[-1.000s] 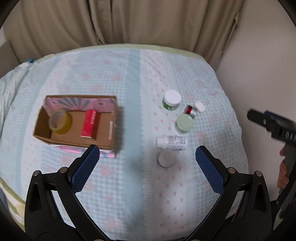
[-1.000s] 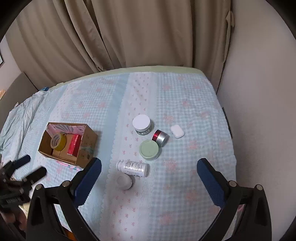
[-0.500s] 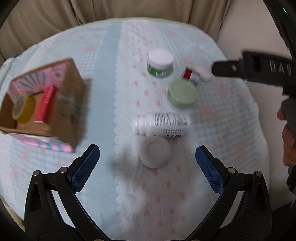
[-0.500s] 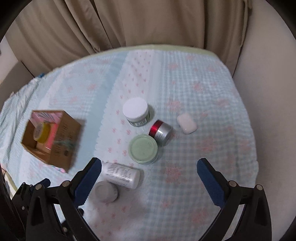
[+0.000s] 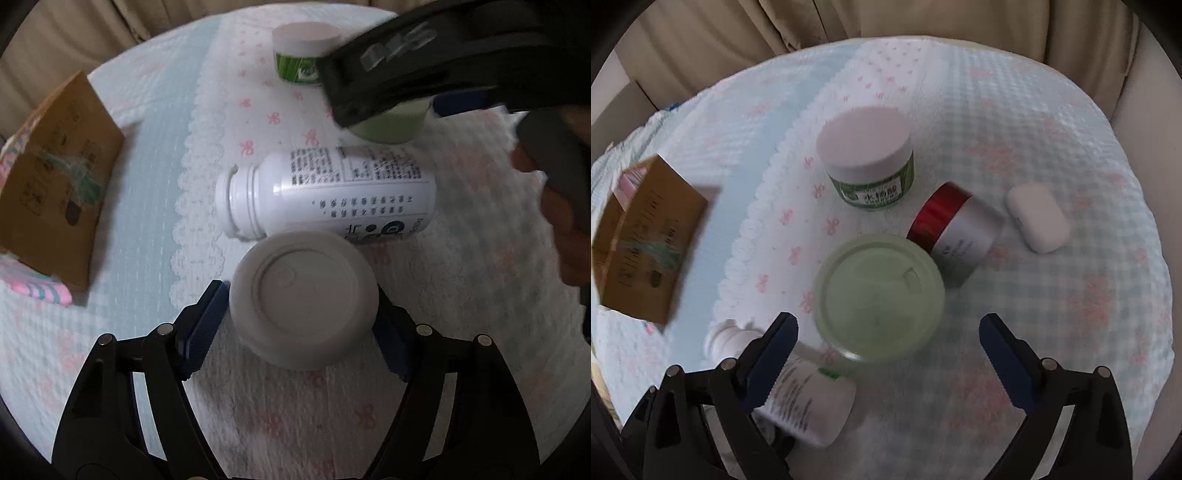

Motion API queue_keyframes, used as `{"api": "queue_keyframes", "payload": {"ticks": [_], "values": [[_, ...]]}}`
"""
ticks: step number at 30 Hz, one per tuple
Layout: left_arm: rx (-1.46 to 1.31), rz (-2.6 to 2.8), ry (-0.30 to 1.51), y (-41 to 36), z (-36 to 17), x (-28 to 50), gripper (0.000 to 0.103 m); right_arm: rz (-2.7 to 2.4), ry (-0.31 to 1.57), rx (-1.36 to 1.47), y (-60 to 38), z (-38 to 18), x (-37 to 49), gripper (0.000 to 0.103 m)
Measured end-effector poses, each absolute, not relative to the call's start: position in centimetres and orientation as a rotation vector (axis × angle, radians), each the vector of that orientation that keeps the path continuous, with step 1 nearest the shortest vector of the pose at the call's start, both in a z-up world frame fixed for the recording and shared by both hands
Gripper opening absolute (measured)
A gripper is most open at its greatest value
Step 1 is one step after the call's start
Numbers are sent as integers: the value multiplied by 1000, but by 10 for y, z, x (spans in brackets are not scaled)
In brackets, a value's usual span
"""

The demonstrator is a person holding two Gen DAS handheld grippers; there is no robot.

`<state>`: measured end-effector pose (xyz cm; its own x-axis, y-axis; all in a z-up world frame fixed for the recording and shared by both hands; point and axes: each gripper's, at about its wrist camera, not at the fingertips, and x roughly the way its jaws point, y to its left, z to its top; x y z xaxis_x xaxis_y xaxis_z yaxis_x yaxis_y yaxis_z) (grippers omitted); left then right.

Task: Organize rigid objects
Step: 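Grasp the white round lid with the left tool while the right tool grasps the pale green jar, then carry lid and green jar into the cardboard box and open both tools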

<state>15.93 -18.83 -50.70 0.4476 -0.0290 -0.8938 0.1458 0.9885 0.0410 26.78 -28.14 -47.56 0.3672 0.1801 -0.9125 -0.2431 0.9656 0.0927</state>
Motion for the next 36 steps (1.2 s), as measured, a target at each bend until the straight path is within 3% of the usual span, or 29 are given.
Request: {"api": "queue_keyframes", "payload": {"ticks": [7,24,31,36], "values": [[170,-123,1089,-200,-502,159,54,259,1181,-76,-273,-489,278,69],[140,-137,1044,-187,-474,160,53,228,1183,-34,-277,-470,274,67],[113,-131,983,-173,-417,155,53,211,1121,4,-282,-409,261,67],[64,-103,927,-153,-347,153,53,207,1071,8,-280,-343,248,67]]}}
